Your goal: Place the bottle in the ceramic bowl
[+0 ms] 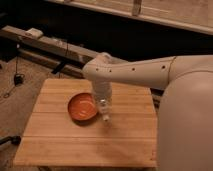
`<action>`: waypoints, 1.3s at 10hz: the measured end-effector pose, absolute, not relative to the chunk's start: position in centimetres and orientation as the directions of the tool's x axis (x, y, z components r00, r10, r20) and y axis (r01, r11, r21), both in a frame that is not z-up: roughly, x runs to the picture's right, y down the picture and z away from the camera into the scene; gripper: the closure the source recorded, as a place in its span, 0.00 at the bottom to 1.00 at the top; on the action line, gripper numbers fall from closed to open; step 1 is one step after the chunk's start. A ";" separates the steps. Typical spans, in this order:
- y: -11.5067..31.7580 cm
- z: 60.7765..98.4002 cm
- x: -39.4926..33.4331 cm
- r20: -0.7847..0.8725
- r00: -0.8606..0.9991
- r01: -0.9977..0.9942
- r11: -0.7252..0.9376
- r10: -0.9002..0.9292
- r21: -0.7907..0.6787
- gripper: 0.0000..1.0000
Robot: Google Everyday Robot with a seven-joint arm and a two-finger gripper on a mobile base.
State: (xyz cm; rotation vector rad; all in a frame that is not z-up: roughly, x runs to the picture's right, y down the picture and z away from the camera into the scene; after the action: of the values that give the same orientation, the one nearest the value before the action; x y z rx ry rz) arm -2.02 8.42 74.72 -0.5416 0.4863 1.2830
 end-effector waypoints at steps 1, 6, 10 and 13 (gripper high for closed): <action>8.2 75.2 -3.5 -0.617 0.236 -0.971 0.202 0.751 -0.125 1.00; 6.2 79.1 -5.8 -0.636 0.269 -0.963 0.192 0.723 -0.189 1.00; 6.3 81.0 -11.1 -0.647 0.367 -0.930 0.242 0.668 -0.277 0.71; 7.9 82.0 -12.0 -0.677 0.377 -0.926 0.237 0.633 -0.294 0.40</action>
State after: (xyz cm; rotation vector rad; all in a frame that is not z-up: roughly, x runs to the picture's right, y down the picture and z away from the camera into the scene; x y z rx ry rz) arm -11.97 7.90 81.97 -0.7430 0.4691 1.1229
